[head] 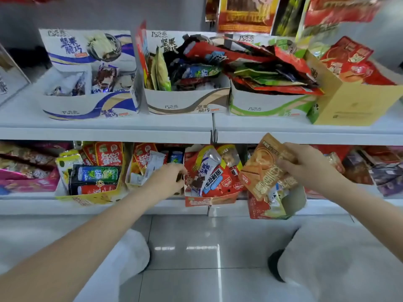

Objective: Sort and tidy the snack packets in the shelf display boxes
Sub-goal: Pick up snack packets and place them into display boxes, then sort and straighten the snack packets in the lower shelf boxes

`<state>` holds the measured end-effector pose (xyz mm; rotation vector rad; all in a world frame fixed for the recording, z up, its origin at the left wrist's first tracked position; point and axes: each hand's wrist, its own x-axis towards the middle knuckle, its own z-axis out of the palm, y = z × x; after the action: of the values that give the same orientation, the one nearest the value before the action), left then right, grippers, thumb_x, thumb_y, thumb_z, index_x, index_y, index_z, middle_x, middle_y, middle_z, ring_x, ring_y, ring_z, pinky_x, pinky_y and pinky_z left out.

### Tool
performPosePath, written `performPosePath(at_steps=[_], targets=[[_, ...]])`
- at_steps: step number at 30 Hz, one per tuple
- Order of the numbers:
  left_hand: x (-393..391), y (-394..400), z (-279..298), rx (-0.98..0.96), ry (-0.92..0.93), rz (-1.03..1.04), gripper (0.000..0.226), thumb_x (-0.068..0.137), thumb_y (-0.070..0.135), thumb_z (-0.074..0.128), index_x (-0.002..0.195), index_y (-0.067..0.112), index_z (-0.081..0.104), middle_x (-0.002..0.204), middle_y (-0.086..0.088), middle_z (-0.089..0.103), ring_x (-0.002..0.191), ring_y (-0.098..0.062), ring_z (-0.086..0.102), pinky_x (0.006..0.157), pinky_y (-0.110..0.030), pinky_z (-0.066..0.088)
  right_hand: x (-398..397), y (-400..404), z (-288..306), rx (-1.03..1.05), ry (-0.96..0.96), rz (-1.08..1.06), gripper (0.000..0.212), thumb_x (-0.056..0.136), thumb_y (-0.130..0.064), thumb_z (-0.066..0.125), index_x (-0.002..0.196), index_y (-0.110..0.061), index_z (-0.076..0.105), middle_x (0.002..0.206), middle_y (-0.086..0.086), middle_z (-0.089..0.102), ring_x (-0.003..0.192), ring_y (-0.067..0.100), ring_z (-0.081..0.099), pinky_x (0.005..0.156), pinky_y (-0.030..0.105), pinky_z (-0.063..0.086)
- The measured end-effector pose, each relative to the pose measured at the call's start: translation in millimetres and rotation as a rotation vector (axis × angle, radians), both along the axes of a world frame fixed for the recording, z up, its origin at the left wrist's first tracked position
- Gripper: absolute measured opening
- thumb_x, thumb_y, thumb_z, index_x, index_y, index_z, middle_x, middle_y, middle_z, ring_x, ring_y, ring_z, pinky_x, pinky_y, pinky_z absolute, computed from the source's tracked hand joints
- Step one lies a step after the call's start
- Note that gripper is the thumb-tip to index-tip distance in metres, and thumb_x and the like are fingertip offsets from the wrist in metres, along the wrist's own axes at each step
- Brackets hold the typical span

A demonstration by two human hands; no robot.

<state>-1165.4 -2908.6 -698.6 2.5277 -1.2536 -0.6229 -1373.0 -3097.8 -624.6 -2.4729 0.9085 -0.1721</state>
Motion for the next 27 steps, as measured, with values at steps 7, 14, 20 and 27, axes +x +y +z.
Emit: performPosePath(at_steps=[7,14,20,27], targets=[[-33,-21,-40,-0.086,0.040,-0.066,0.057,0.091,0.018,0.053,0.143,0.019,0.029,0.149,-0.002,0.029,0.136,-0.025,0.027,0.113,-0.038,0.024,1,15,-42,0.085,-0.046,-0.070,0.014,0.092,-0.010,0.051,0.102,-0.003,0.057,0.085,0.020,0.064,0.080,0.037,0.061,0.067,0.037,0.046],[-44,-59,-47,0.055,-0.173,-0.321,0.088,0.085,-0.007,0.048,0.146,0.039,0.003,0.156,0.009,-0.009,0.142,-0.031,-0.001,0.108,-0.049,0.028,-3,5,-54,0.032,0.031,-0.048,0.013,0.091,-0.006,0.051,0.080,0.001,0.052,0.072,0.013,0.055,0.070,0.026,0.050,0.053,0.020,0.032],[-45,-97,-45,0.033,-0.224,-0.468,0.093,0.081,-0.017,0.040,0.147,0.033,-0.001,0.156,0.011,-0.005,0.142,-0.025,-0.002,0.111,-0.053,0.024,-9,-2,-59,-0.086,0.097,-0.037,0.024,0.091,-0.007,0.051,0.112,0.004,0.055,0.108,0.015,0.059,0.095,0.029,0.054,0.074,0.022,0.035],[-41,-113,-41,0.071,-0.620,-0.565,0.086,0.085,0.001,0.053,0.148,0.023,-0.001,0.139,-0.002,0.038,0.127,-0.029,0.027,0.101,-0.044,0.028,-3,-3,-61,-0.093,0.126,0.030,0.007,0.089,-0.005,0.050,0.092,-0.002,0.055,0.080,0.003,0.043,0.078,0.019,0.042,0.062,0.022,0.029]])
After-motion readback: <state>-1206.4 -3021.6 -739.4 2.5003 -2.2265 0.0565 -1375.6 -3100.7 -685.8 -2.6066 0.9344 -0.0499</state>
